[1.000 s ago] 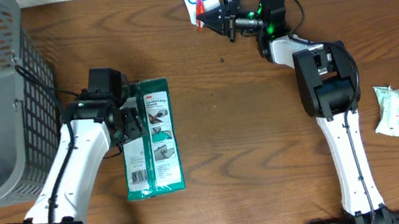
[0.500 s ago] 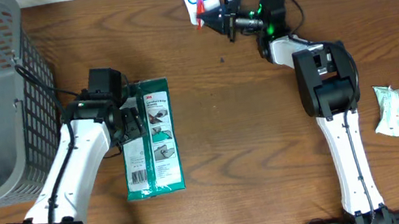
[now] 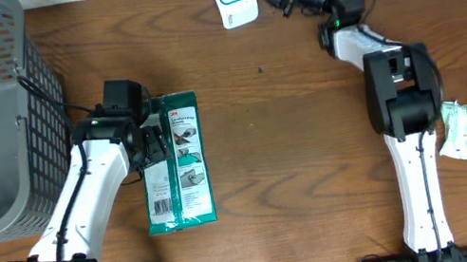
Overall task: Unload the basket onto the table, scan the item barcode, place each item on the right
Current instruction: 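Carry the sachet down to the right table edge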
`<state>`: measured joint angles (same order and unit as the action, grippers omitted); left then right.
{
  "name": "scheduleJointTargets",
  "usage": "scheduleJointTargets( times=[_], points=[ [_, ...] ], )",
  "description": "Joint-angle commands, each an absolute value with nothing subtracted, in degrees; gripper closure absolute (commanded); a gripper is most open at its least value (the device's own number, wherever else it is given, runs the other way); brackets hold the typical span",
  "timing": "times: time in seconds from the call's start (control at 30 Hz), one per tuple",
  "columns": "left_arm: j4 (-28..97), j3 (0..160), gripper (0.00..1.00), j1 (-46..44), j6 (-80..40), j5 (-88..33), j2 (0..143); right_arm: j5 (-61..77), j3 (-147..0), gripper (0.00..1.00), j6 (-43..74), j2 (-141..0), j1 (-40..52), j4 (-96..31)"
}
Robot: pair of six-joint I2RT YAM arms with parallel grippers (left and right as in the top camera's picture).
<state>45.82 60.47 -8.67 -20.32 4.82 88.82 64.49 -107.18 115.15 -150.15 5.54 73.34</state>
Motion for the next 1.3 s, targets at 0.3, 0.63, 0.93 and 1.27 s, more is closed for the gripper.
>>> scheduleJointTargets(
  times=[0.3, 0.63, 0.93, 1.27],
  points=[
    [45.8, 61.3, 0.14, -8.3, -20.0, 5.1, 88.4, 57.2, -103.4, 0.98, 91.6, -131.3, 5.3, 46.5],
    [45.8, 61.3, 0.15, -8.3, -20.0, 5.1, 88.4, 45.2, -103.1, 0.99, 33.6, -115.1, 5.3, -24.8],
    [45.8, 61.3, 0.15, -8.3, -20.0, 5.1, 88.4, 3.9, -103.1, 0.99, 10.5, -105.4, 5.2, -71.9],
    [45.8, 61.3, 0.15, -8.3, -20.0, 5.1, 88.4, -19.1, -96.9, 0.99, 19.2, -105.6, 2.9, -85.1]
  ],
)
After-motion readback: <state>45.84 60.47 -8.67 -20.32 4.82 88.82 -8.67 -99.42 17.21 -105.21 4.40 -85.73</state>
